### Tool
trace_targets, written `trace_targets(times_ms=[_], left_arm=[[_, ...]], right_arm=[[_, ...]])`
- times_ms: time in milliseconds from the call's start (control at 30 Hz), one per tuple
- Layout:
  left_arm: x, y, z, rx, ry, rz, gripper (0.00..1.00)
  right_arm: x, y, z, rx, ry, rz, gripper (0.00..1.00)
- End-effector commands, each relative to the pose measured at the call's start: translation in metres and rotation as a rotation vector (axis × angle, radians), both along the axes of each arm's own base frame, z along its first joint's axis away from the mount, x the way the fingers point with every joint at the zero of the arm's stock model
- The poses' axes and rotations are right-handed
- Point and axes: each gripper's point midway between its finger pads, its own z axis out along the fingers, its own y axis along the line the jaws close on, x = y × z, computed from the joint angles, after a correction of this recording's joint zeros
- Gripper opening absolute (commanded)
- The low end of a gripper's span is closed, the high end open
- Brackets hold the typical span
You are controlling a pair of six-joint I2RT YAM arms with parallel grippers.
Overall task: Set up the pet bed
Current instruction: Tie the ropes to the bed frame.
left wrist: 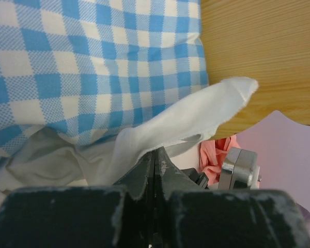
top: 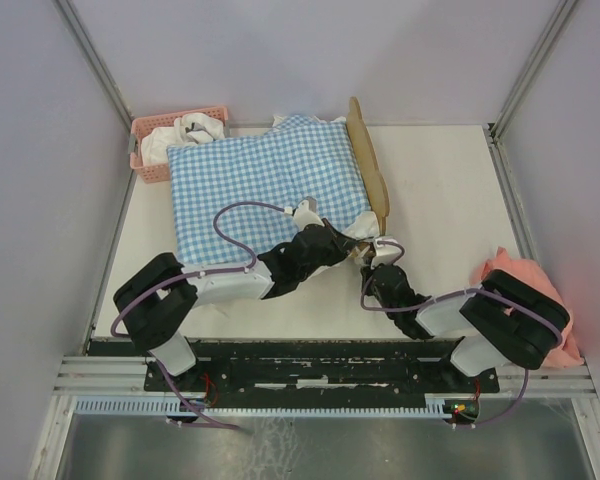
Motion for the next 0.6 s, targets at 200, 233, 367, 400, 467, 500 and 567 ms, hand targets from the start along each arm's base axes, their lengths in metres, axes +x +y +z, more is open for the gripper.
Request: trace_targets(times_ms=[200,233,367,400,467,500,567], left_arm=[[0.006,0.014,0.090,-0.094,-0.341,-0.017,0.03],[0.005,0.015,0.097,-0.115,-0.371,-0.024,0.03],[0.000,0.014,0.113,-0.135,-0.442,-0.054,0.03],[0.001,0.014,0.115,-0.130,-0.452,-0.057,0.03],[0.000,0.015,0.118,-0.119,-0.469,-0.059,0.03],[0.001,0.017,0.118,-0.111,-0.474,-0.054,0.03],[0.002,0.019,0.119,-0.088,-0.489,-0.048,0.03]], right_arm=[[0.011,-0.026,0.029,-0.049,-0.091,-0.115,0.02],[0.011,-0.027,0.030,-0.042,-0.092,-0.121,0.02],[0.013,-0.033,0.037,-0.032,-0.106,-0.147,0.02],[0.013,-0.036,0.039,-0.030,-0.108,-0.161,0.02],[0.013,-0.043,0.042,-0.026,-0.112,-0.184,0.02],[0.013,-0.046,0.044,-0.018,-0.115,-0.195,0.02],[0.013,-0.051,0.046,-0.013,-0.115,-0.209,0.02]])
